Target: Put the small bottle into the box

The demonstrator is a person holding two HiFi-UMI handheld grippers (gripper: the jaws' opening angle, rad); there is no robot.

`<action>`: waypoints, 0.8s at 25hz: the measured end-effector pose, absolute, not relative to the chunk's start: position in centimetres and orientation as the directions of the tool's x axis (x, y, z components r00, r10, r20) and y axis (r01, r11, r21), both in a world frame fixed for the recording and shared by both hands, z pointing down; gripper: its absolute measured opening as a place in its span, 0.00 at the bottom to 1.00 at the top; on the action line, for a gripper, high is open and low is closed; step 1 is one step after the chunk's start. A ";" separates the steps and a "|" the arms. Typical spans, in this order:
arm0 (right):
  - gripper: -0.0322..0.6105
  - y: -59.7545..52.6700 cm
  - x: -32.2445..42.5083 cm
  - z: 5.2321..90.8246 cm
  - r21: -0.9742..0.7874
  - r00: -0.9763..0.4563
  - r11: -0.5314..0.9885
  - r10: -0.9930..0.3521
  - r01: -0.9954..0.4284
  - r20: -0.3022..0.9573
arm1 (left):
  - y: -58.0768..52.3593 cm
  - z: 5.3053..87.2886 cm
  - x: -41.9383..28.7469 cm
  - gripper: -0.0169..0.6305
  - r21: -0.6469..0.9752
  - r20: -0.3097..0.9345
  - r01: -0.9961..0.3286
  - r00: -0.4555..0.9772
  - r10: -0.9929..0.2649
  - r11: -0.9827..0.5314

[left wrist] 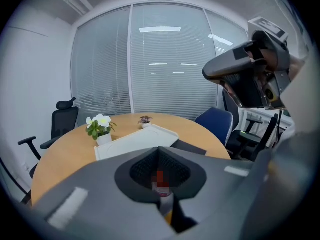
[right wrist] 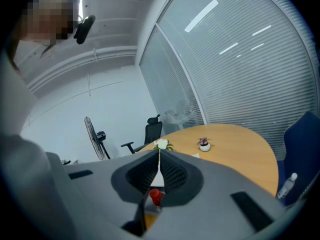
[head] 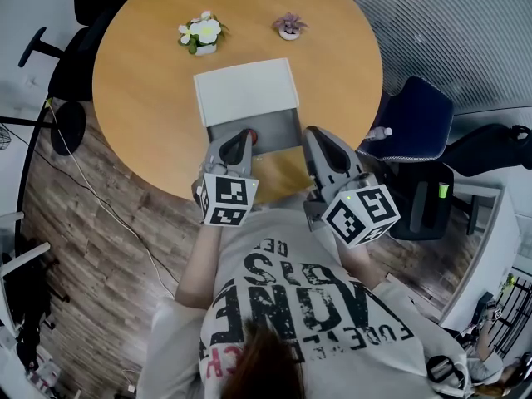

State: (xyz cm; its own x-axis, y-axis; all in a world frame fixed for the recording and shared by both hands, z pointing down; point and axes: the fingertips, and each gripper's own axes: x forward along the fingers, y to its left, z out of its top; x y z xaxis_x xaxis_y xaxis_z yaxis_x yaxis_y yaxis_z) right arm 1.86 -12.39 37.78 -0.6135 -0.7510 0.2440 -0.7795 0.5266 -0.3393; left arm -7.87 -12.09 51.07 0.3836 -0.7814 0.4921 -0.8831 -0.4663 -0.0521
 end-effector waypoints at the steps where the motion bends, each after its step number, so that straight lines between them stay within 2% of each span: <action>1: 0.07 -12.3 1.9 37.8 -0.342 -0.614 0.526 -0.752 -0.779 0.241 | -12.1 50.9 -7.9 0.04 -0.057 0.489 -0.883 0.382 -0.784 -0.466; 7: 0.07 -12.1 3.2 37.6 -0.363 -0.615 0.522 -0.756 -0.772 0.223 | -12.9 48.6 -7.6 0.04 -0.086 0.436 -0.892 0.366 -0.822 -0.443; 20: 0.07 -10.1 8.2 36.0 -0.377 -0.648 0.553 -0.736 -0.743 0.198 | -14.4 34.9 -6.7 0.04 -0.200 0.147 -0.929 0.285 -0.947 -0.311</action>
State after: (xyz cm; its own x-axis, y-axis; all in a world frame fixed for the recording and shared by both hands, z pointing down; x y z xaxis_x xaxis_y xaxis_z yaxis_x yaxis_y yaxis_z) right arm 8.23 -10.11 36.02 -0.6477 -0.7359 0.1976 -0.7432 0.5530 -0.3766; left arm -6.66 -14.42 34.87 0.2852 -0.9471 0.1473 -0.9292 -0.3109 -0.1999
